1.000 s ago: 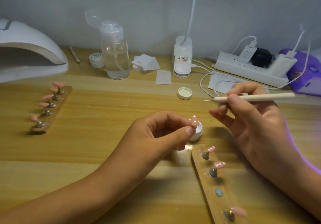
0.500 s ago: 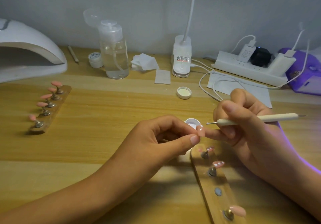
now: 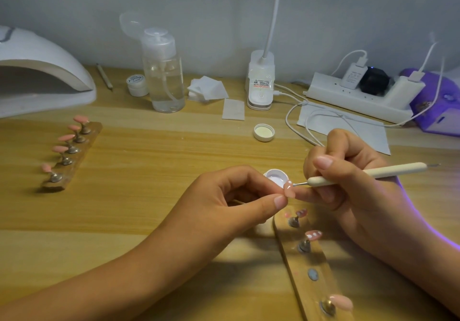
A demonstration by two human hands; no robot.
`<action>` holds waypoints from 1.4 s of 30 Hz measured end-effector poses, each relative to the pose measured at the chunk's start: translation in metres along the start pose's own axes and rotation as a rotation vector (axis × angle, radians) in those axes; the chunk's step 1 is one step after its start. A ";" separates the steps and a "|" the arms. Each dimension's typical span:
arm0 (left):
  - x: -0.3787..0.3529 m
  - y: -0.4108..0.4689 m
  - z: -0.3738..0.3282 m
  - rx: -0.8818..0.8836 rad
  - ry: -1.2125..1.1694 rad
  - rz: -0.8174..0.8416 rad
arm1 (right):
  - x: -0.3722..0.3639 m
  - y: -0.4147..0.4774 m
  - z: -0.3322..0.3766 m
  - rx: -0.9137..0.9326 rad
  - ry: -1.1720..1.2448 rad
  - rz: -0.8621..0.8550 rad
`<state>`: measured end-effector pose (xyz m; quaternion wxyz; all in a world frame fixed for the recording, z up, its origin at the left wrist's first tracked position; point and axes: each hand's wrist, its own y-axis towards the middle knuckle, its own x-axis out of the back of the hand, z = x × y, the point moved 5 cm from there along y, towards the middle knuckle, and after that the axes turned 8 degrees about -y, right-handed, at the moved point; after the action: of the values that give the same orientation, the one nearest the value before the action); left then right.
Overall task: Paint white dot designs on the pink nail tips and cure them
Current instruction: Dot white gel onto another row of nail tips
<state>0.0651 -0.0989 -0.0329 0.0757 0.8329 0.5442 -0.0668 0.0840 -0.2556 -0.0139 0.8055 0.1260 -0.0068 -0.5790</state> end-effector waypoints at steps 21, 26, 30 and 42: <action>0.001 0.000 0.000 0.004 0.020 -0.013 | -0.001 0.001 -0.001 -0.016 0.010 0.004; 0.002 0.000 0.000 0.001 0.034 -0.017 | -0.001 0.001 -0.001 -0.021 0.021 -0.007; 0.002 0.000 0.001 0.005 0.028 -0.018 | -0.001 0.001 -0.001 -0.031 0.027 -0.006; 0.001 0.001 0.001 -0.011 0.034 -0.011 | -0.001 -0.001 0.001 -0.022 0.024 -0.015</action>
<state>0.0663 -0.0982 -0.0341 0.0708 0.8303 0.5505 -0.0500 0.0826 -0.2547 -0.0129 0.8025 0.1242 0.0100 -0.5835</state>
